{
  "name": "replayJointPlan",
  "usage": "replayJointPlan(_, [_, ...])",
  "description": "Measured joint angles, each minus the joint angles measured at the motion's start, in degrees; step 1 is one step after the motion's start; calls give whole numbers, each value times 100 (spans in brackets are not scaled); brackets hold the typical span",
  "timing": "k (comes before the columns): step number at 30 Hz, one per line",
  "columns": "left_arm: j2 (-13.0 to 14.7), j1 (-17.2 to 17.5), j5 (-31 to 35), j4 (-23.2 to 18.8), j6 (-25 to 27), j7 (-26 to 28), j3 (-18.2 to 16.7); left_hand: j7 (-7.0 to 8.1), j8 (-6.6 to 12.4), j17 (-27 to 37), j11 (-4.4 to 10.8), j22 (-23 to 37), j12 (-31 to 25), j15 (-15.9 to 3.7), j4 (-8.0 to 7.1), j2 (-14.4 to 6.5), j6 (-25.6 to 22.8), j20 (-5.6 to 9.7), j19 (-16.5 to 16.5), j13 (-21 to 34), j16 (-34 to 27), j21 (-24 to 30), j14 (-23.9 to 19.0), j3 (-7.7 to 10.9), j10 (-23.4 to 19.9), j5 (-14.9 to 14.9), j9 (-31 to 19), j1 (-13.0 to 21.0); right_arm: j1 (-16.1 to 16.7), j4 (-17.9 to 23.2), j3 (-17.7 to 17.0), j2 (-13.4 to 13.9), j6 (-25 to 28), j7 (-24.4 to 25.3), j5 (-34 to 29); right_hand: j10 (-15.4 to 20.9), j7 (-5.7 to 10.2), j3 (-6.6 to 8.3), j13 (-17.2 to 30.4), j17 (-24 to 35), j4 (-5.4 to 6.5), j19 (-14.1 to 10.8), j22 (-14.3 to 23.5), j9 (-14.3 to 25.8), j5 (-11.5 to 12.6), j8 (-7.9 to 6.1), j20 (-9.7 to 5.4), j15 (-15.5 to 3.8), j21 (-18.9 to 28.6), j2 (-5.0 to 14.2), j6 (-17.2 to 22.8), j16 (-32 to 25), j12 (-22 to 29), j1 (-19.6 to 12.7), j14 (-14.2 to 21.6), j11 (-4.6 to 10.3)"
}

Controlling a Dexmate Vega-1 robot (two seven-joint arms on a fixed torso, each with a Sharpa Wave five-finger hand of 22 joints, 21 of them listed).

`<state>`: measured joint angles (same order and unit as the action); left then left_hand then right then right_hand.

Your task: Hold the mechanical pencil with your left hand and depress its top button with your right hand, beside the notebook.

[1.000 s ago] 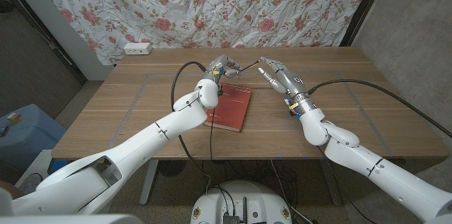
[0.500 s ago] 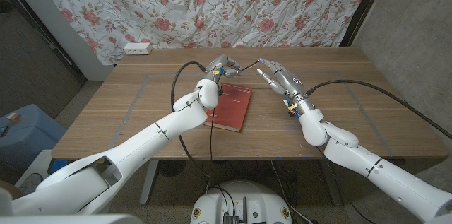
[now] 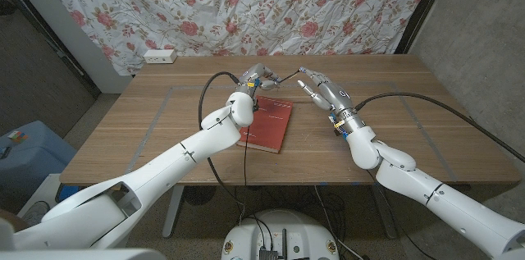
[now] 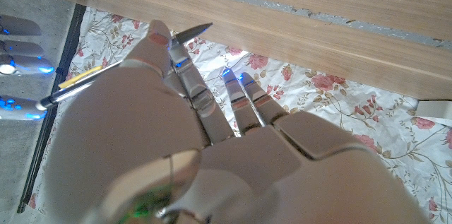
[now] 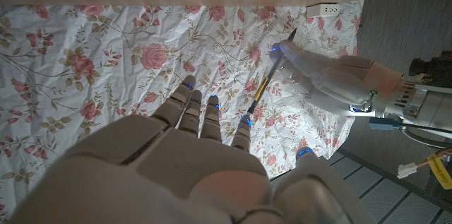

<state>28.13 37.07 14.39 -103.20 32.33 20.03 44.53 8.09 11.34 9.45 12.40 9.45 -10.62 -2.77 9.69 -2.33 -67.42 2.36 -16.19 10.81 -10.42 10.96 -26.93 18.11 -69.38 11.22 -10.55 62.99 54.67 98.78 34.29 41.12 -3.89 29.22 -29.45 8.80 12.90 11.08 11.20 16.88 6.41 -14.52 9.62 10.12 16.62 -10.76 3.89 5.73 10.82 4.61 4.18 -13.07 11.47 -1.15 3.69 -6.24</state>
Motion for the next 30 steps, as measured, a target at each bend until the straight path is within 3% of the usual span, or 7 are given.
replayJointPlan(30, [3, 15, 7, 2, -13, 22, -10, 0, 12, 0, 0, 0, -18, 0, 0, 22, 0, 0, 0, -4, 0, 0, 0, 0, 0, -16, 4, 21, -39, -18, 12, 51, -88, -141, -52, -74, -60, 16, 0, 0, 48, 21, 0, 10, 0, -29, 21, -1, 0, 0, 268, 46, 0, 0, -44, 74])
